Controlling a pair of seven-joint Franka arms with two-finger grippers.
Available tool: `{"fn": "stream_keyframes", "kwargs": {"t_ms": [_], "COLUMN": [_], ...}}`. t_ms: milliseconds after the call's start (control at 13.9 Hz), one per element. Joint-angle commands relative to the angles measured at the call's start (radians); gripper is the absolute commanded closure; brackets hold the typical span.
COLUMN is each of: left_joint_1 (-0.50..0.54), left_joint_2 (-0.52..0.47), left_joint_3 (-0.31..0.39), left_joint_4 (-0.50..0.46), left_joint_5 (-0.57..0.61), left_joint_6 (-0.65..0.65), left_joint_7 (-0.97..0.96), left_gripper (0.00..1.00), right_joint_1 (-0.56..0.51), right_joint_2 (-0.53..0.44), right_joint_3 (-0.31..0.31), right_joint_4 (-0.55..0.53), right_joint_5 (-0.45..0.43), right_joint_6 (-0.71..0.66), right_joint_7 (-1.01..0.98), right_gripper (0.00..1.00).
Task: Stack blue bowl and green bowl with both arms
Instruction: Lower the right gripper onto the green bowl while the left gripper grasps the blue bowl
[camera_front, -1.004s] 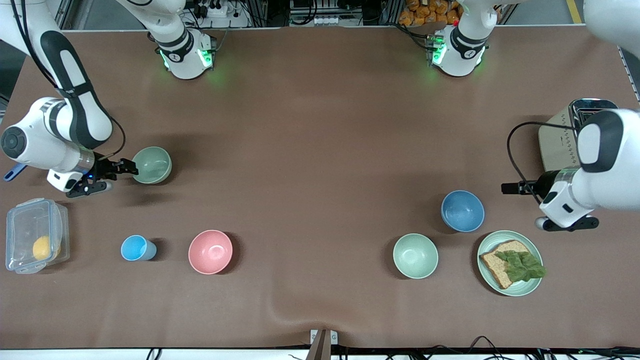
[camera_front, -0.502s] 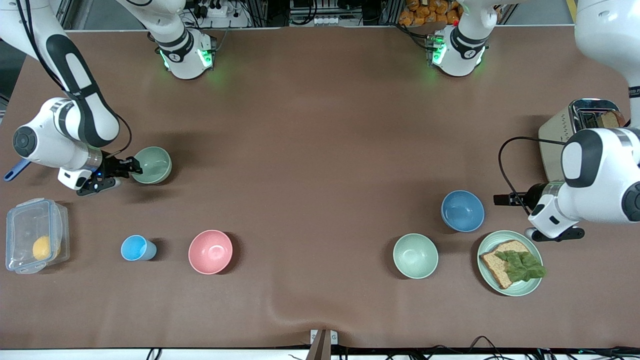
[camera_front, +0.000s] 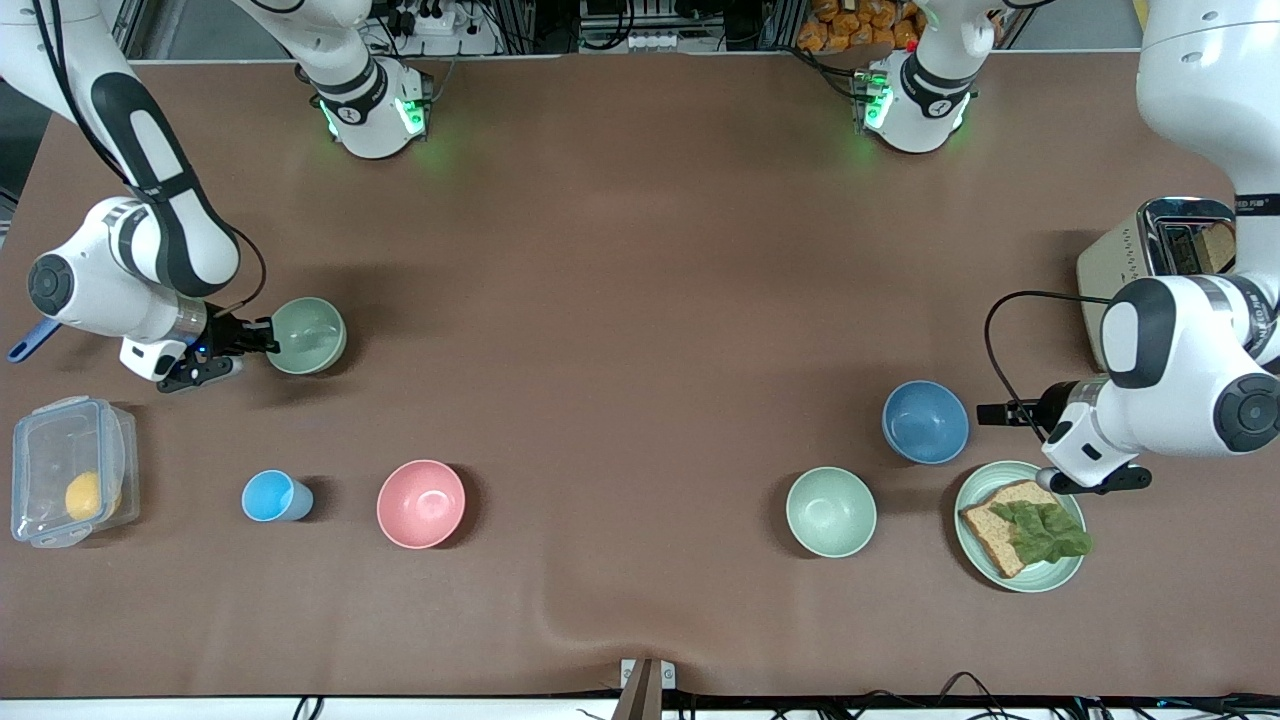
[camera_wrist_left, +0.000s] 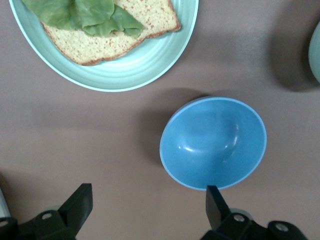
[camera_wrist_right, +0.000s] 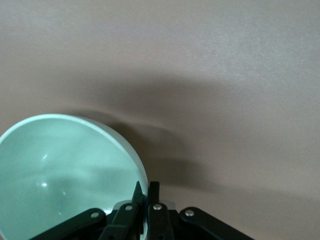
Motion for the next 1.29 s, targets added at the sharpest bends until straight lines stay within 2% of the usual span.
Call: {"fn": "stream_keyframes", "kwargs": {"t_ms": [0,430,789,1076,1148,1219], "left_joint_1": [-0.002,-0.025,-0.051,-0.053,-0.053,-0.053], "left_joint_2": [0.023,0.110,0.156,0.169,0.169,0.169], "left_joint_3": [-0.005,-0.005,-0.005,-0.004,-0.004,-0.004], "left_joint_4": [-0.012,-0.014,-0.014,-0.016,-0.015,-0.017], "left_joint_5": [-0.007,-0.001,0.003,0.005,0.005,0.005], "left_joint_6": [0.051,0.123,0.148,0.157,0.172,0.175], "left_joint_7": [0.005,-0.009,-0.073,-0.078,-0.078,-0.078], "left_gripper": [0.00,0.00,0.00,0.00,0.20,0.49], "right_joint_1": [0.035,0.231,0.369,0.564,0.604,0.633], "right_joint_2": [-0.094,-0.206,-0.225,-0.211,-0.208,-0.203], "right_joint_3": [0.013,0.015,0.016,0.013,0.012,0.012], "right_joint_4": [-0.007,-0.007,-0.007,-0.003,-0.003,-0.003], "right_joint_5": [0.075,0.082,0.111,0.116,0.116,0.116], "right_joint_6": [-0.083,-0.189,-0.191,-0.120,-0.099,-0.082], "right_joint_7": [0.051,0.409,0.681,1.009,1.075,1.118], "right_gripper": [1.00,1.00,1.00,1.00,1.00,1.00]}}
